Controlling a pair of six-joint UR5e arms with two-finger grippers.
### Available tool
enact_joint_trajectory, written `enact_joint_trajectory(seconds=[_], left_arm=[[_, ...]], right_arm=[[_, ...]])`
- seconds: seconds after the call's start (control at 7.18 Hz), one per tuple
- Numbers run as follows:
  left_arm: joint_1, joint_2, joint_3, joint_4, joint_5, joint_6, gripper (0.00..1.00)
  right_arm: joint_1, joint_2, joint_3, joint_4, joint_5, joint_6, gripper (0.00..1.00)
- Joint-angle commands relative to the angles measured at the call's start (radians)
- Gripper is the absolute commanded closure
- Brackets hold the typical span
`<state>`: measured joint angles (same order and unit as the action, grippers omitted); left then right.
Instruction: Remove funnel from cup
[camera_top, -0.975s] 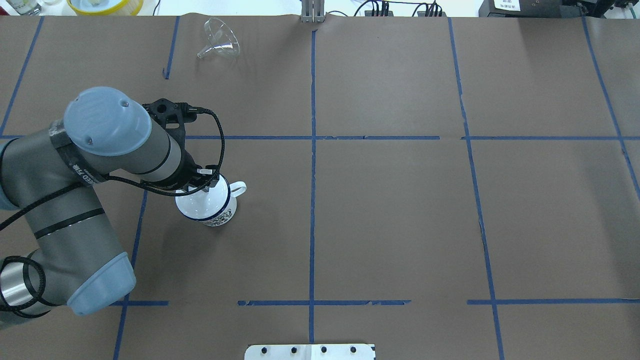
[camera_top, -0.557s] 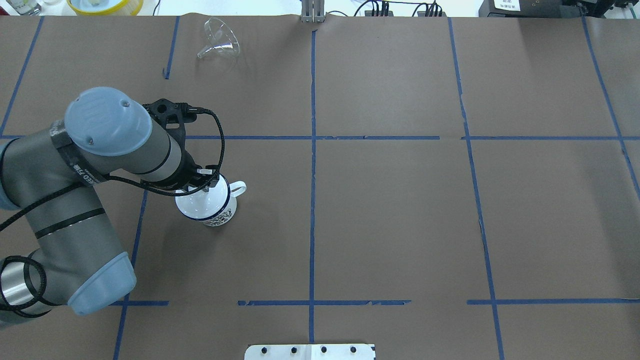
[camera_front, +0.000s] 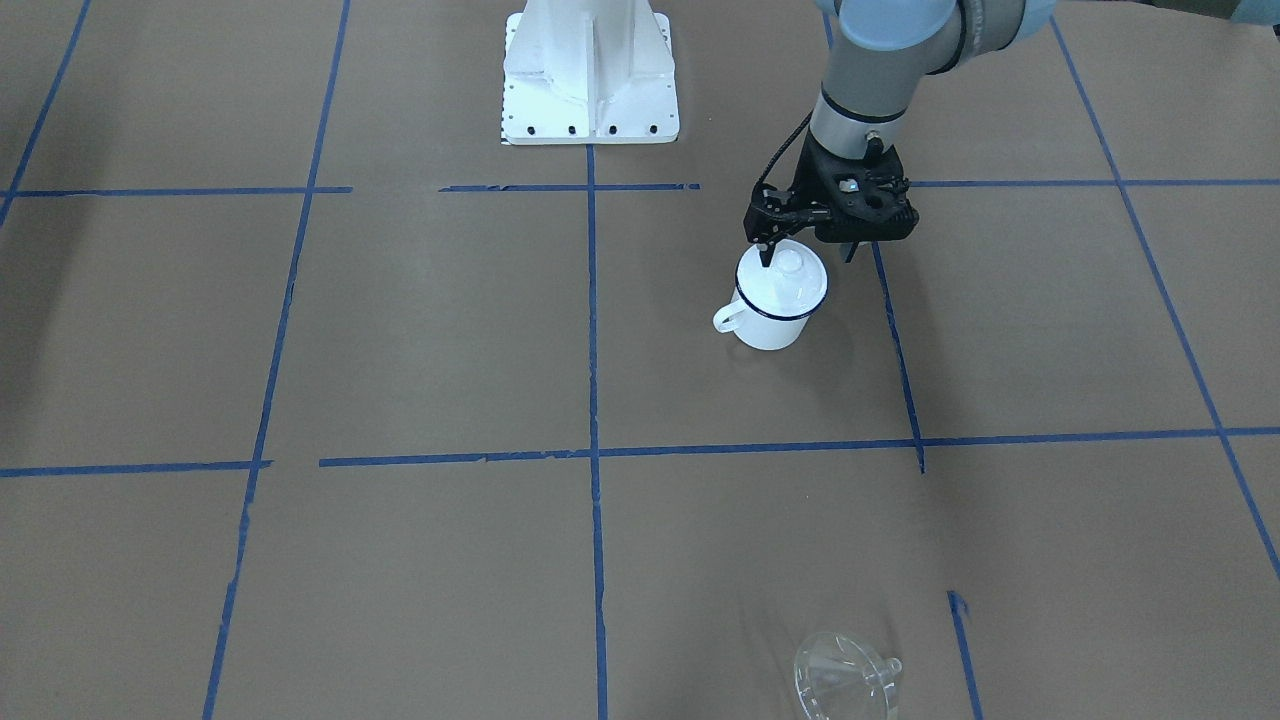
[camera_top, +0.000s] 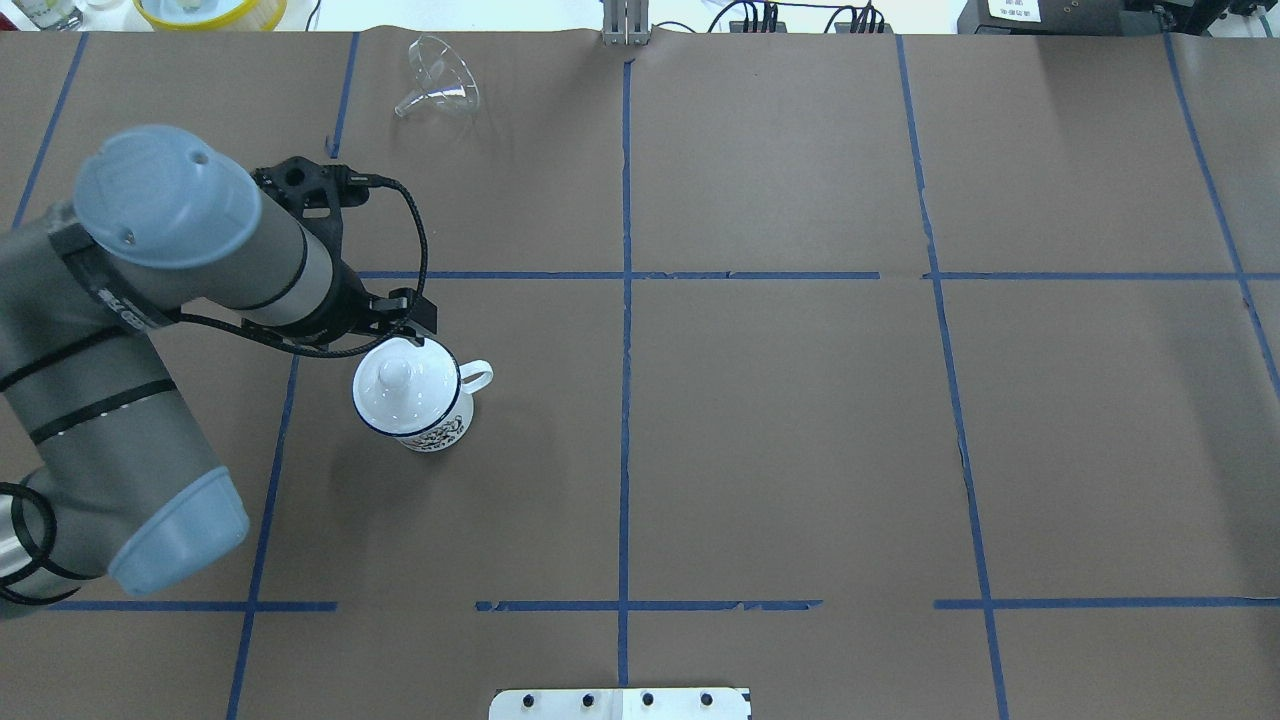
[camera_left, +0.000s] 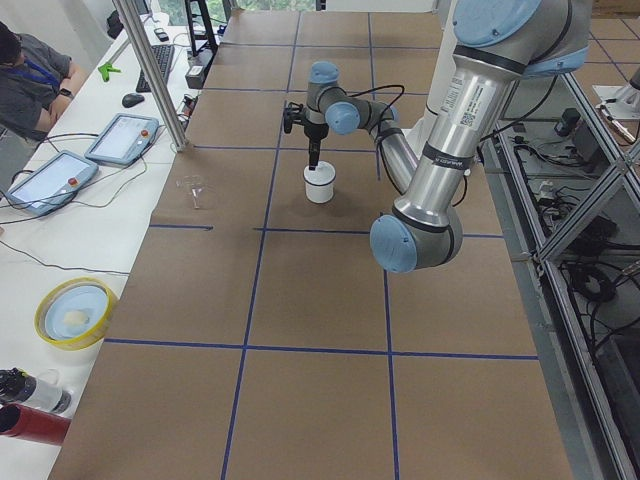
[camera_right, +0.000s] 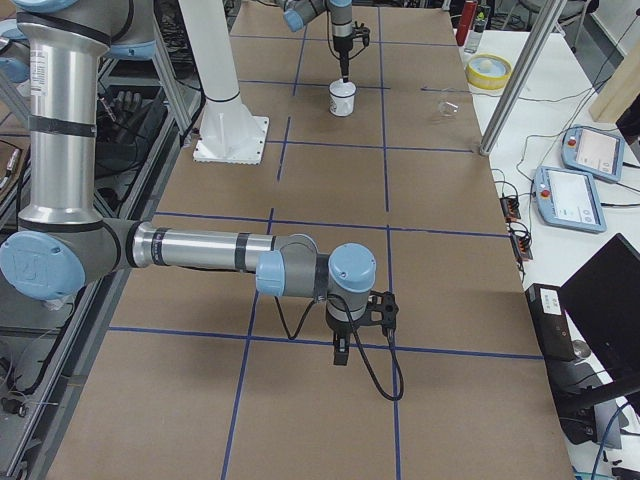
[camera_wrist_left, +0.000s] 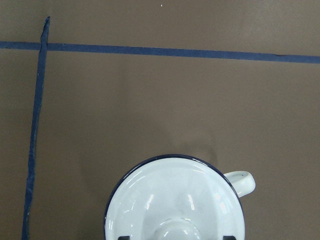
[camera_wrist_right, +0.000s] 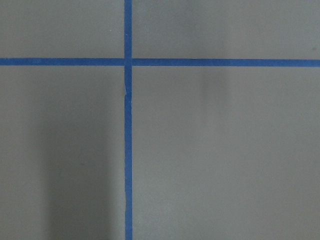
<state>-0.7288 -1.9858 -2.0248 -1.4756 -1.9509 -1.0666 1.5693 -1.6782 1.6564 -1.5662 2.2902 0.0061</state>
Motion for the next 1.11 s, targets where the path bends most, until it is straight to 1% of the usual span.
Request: enact_joint_trajectory(seconds=[0.0,0.14,0.28,0.42,0.56,0.7,0.84,0.97], left_arm=[[-0.238,0.102,-0.035,-0.003,-0.138,0.322,0.0],[-0.358,0.157,-0.023,-0.002,-0.199,0.508,0.0],[-0.489,0.232,0.006,-0.003,-0.224,0.727,0.0],[-0.592,0.292,0.055,-0.005,-0.265,0.939,0.0],[-0.718,0.323,0.131,0.0,-0.352,1.118,0.0],[-0.809,0.393,0.209,-0.005,-0.423,1.175,0.0],[-0.823,0.447,0.248,-0.012,-0.437,1.206,0.0],[-0.858,0.473,0.309,-0.009,-0.428,1.218,0.0]], right_arm=[[0.0,0.0,0.0,0.0,0.0,0.0,0.0],[0.0,0.0,0.0,0.0,0.0,0.0,0.0],[0.0,0.0,-0.001,0.0,0.0,0.0,0.0],[0.0,0.0,0.0,0.0,0.0,0.0,0.0],[0.0,0.0,-0.001,0.0,0.0,0.0,0.0],[0.0,0.0,-0.001,0.0,0.0,0.0,0.0],[0.0,0.0,-0.001,0.0,0.0,0.0,0.0],[0.0,0.0,-0.001,0.0,0.0,0.0,0.0]])
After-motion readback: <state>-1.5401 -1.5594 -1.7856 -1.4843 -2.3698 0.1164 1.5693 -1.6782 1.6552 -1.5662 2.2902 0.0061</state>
